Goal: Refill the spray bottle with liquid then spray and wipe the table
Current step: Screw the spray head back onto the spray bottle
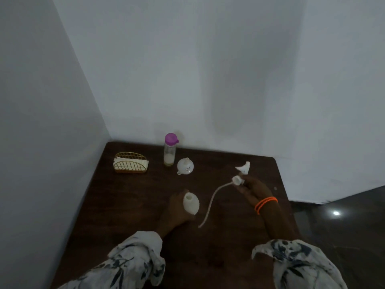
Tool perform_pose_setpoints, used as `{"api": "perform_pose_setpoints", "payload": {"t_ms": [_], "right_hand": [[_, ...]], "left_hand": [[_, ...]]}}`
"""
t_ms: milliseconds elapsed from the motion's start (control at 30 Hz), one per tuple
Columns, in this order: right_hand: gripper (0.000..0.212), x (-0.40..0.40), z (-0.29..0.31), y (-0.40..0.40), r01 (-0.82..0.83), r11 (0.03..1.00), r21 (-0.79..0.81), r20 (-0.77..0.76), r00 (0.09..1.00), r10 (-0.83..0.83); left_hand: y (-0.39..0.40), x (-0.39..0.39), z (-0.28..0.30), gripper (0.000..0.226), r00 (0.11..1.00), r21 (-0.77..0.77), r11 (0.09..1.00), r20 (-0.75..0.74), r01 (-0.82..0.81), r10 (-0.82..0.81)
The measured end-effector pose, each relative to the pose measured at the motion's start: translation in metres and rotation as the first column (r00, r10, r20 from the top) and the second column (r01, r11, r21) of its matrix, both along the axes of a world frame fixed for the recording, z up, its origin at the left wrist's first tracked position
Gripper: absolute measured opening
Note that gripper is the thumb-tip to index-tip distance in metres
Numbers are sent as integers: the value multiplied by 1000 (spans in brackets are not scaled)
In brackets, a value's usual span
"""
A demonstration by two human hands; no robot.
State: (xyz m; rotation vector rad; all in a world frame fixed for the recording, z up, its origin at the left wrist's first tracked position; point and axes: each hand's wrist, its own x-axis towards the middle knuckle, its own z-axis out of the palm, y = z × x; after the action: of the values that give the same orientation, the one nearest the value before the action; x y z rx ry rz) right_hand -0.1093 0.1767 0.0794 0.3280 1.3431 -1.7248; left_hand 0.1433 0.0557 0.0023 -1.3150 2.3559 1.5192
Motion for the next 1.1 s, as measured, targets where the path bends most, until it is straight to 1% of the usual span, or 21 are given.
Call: {"api": "perform_pose_setpoints", "payload": {"t_ms": [100, 233, 333, 433, 567, 633, 767, 833, 867, 933, 967, 1033, 1100], "right_hand": [[8, -6, 26, -13, 50, 991, -121, 0, 999, -50], [7, -5, 50, -27, 76, 978, -192, -12, 997, -80], [7, -5, 52, -33, 91, 976, -198, -9, 995, -95], [6, -5, 46, -37, 90, 979, -180, -22, 995, -96], [6, 0, 40, -38, 93, 985, -145, -37, 994, -99], [10, 3, 37, -37, 99, 985, -144, -52, 993, -108], [18, 10, 36, -33, 65, 988, -143, -166, 982, -88], [29, 17, 40, -31, 15, 986, -166, -240, 969, -56], [35, 21, 45, -29, -14, 987, -160, -301, 953, -35], [36, 31, 57, -27, -82, 994, -79, -482, 875, 34], [33, 36, 63, -26, -119, 992, -45, -573, 817, 72], [30, 46, 74, -24, -194, 981, -17, -704, 699, 126], [30, 55, 84, -22, -245, 967, 62, -831, 524, 187]], "left_hand": [[0, -3, 9, 113, 999, -21, 999, -16, 28, -28], [4, 0, 20, 108, 998, -70, 997, -51, 39, -42], [8, 8, 22, 102, 997, -110, 993, -66, 41, -48], [10, 15, 24, 99, 997, -119, 993, -72, 27, -36], [14, 22, 27, 104, 998, -127, 991, -54, 34, -41], [15, 24, 27, 108, 997, -149, 987, -43, 55, -62], [18, 26, 32, 108, 996, -188, 979, -31, 79, -86], [19, 27, 35, 110, 995, -195, 977, -23, 88, -94], [19, 27, 35, 110, 995, -205, 974, -22, 93, -99], [18, 26, 35, 109, 995, -225, 971, -30, 86, -96], [18, 26, 36, 108, 995, -237, 968, -42, 78, -90], [17, 24, 37, 106, 995, -251, 966, -57, 62, -79], [16, 22, 40, 105, 996, -253, 967, -63, 41, -59]]}}
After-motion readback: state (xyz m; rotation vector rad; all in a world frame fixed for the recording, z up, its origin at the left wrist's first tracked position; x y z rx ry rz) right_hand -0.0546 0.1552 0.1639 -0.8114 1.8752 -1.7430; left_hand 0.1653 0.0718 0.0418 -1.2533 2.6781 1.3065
